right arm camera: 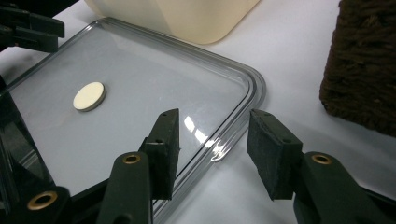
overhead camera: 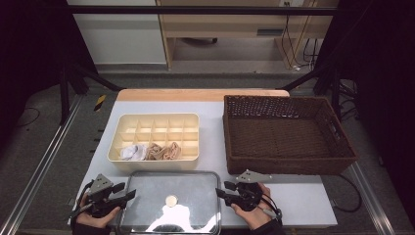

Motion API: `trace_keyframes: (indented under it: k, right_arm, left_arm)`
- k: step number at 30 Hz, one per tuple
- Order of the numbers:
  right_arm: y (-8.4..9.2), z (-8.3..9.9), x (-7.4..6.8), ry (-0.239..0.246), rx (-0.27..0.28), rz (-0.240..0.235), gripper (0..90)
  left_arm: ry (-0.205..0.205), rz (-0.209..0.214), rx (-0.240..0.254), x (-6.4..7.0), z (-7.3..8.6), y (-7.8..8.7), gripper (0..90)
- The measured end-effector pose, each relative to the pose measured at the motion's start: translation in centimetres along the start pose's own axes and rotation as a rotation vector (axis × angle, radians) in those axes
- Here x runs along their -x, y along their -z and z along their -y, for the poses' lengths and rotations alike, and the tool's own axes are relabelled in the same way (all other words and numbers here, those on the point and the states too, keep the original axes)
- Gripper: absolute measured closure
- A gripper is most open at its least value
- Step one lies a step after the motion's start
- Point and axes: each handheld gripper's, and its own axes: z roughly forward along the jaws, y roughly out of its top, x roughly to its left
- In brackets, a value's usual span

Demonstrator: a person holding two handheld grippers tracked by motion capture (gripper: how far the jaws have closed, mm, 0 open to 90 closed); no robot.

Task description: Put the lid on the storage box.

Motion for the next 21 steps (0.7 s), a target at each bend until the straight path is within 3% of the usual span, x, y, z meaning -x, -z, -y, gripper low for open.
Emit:
trace_keyframes:
  k: [10, 21]
  right_arm:
    - [-0.2, 0.9, 0.2, -0.023, 0.000, -0.018, 53.3]
    - [-0.8, 1.2, 0.2, -0.098, -0.029, -0.038, 56.6]
  left_arm:
    - [-0.001, -0.008, -0.037, 0.1, 0.1, -0.6, 46.1]
    - [0.030, 0.006, -0.035, 0.4, 0.9, 0.0, 46.6]
